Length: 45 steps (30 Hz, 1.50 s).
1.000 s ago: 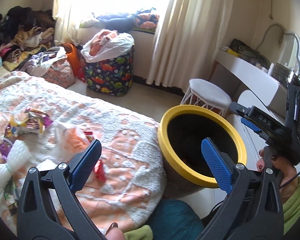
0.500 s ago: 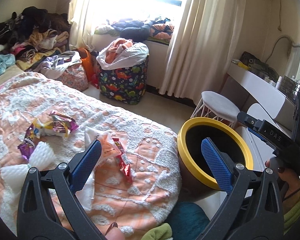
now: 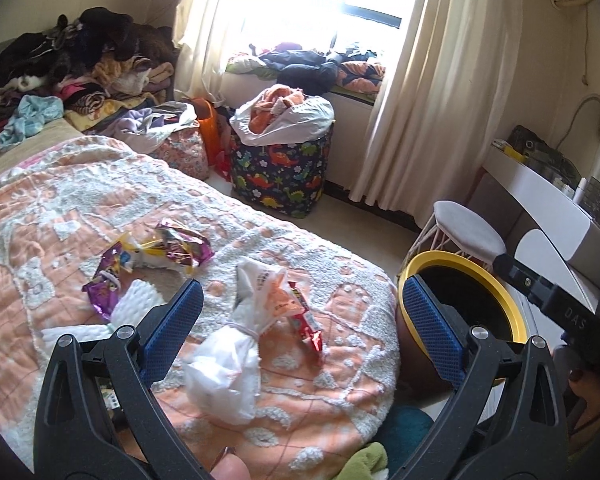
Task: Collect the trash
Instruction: 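Move both open grippers back over the remaining trash on the bed, then grasp the white foam net with the left gripper while the right gripper grasps the white plastic bag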
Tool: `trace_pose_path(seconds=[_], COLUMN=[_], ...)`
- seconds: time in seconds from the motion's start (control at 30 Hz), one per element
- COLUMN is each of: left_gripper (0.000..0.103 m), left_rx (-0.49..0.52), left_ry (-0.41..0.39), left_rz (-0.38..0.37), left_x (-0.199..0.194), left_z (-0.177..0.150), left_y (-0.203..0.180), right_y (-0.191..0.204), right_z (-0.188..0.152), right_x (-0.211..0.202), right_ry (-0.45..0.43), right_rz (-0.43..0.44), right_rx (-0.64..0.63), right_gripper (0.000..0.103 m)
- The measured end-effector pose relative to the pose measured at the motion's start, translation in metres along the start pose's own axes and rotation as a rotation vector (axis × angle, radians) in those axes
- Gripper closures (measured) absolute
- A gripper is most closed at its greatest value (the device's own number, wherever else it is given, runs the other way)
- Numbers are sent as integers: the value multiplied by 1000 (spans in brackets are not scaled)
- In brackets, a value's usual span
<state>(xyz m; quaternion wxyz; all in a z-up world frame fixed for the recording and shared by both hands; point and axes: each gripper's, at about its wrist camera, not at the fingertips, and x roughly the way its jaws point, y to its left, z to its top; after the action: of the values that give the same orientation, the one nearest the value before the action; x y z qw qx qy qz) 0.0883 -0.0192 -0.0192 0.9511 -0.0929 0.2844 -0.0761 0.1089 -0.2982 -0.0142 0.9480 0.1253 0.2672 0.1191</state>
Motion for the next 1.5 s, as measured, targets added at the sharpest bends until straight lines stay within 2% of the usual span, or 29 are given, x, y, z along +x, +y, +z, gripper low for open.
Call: trace_pose_path(seconds=[0.77,1.07,1.5], left_gripper=[11,11,11], left_rx=[-129,-179,-263], left_ry=[-32,-50,28], left_rz=[158,219,240], left_x=[-21,-33,-35], left_z=[2,0,-28], left_y=[93,131,172], right_y=[112,146,181], right_z=[-36,-52,-72], right_x=[13,29,66], right_ry=[111,178,290], right_rz=[170,198,216], right_rx=[-190,-247,-271], right_gripper=[12,9,9])
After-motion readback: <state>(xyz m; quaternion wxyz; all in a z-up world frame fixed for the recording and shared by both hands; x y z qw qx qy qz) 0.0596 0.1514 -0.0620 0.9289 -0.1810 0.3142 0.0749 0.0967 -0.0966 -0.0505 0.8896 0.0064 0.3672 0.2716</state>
